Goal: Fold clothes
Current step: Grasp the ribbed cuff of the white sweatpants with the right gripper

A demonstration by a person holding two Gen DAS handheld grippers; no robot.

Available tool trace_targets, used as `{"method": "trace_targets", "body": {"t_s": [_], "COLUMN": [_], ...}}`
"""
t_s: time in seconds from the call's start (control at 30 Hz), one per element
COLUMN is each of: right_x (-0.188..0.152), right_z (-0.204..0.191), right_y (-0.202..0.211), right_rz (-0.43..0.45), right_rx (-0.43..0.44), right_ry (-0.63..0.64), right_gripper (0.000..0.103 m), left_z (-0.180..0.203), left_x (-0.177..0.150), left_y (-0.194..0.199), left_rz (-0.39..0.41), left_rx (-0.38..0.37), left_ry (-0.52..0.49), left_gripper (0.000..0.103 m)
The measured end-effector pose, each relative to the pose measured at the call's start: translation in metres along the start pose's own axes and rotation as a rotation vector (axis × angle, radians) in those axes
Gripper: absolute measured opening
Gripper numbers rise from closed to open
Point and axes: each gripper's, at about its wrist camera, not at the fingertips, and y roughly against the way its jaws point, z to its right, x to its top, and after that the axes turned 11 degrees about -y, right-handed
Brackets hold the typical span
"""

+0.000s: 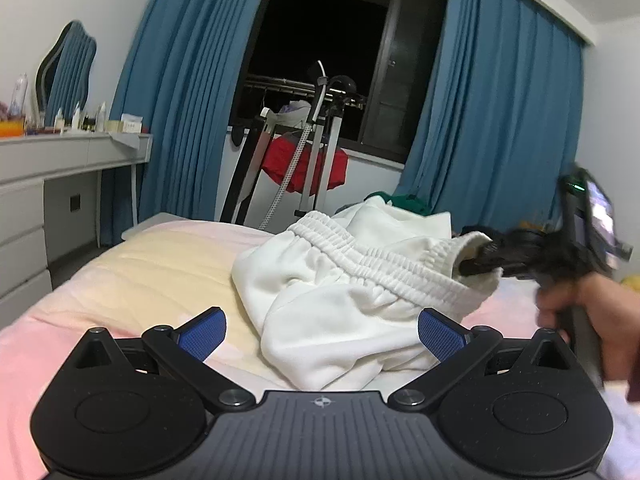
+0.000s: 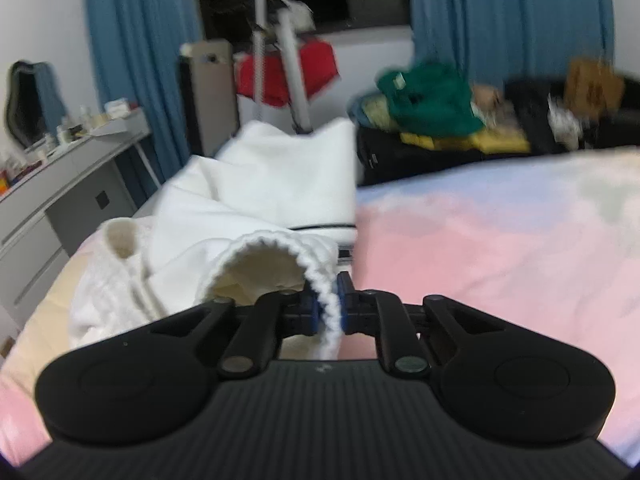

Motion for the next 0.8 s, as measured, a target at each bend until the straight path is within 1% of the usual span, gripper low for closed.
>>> {"method": "trace_targets", "body": {"t_s": [0.07, 0.17, 0.27, 0.37, 0.47, 0.53, 0.6, 0.67, 0.73, 0.8], "right_x": [-0.006, -0.016, -0.026, -0.043, -0.069, -0.086, -0.105, -0.114, -0.122, -0.129], "right_z": [-0.007, -0.012, -0.012, -0.008, -0.006, -0.006, 0.001, 0.013, 0.025, 0.037], "right_y": [0.03, 0.081, 0.13, 0.183, 0.226, 0.247, 0.255, 0.252, 0.248, 0.244], "right_rz": [0.029, 0.057, 0.057, 0.045, 0.019, -0.004, -0.062, -0.109, -0.153, -0.198], "right_rx": [0.01, 0.068, 0.122, 0.164, 0.196, 0.194, 0.176, 0.158, 0.139, 0.12], "right_ry": [0.056, 0.096, 0.086, 0.059, 0.051, 0.058, 0.036, -0.019, -0.079, -0.138], "right_gripper": [0.012, 0.012, 0.012, 0.012, 0.012, 0.012, 0.012, 0.013, 0.014, 0.016], "left_z": [0.0, 0.0, 0.0, 0.002, 0.009, 0.014, 0.021, 0.027, 0.036, 0.044], "left_x": [0.002, 0.006, 0.009, 0.013, 0.015, 0.015, 0.013, 0.006, -0.001, -0.006], "left_y": [0.008, 0.02, 0.033, 0.047, 0.065, 0.075, 0.085, 0.093, 0.095, 0.095], "left_rz": [0.014, 0.036, 0.058, 0.078, 0.07, 0.024, -0.031, -0.069, -0.108, -0.124], "left_rx": [-0.001, -0.002, -0.004, -0.008, -0.016, -0.042, -0.063, -0.061, -0.03, 0.006], "left_ry": [0.001, 0.002, 0.003, -0.001, -0.014, -0.02, -0.024, -0.038, -0.078, -0.12], "left_gripper": [0.103, 0.103, 0.103, 0.103, 0.103, 0.103, 0.103, 0.103, 0.103, 0.103]}}
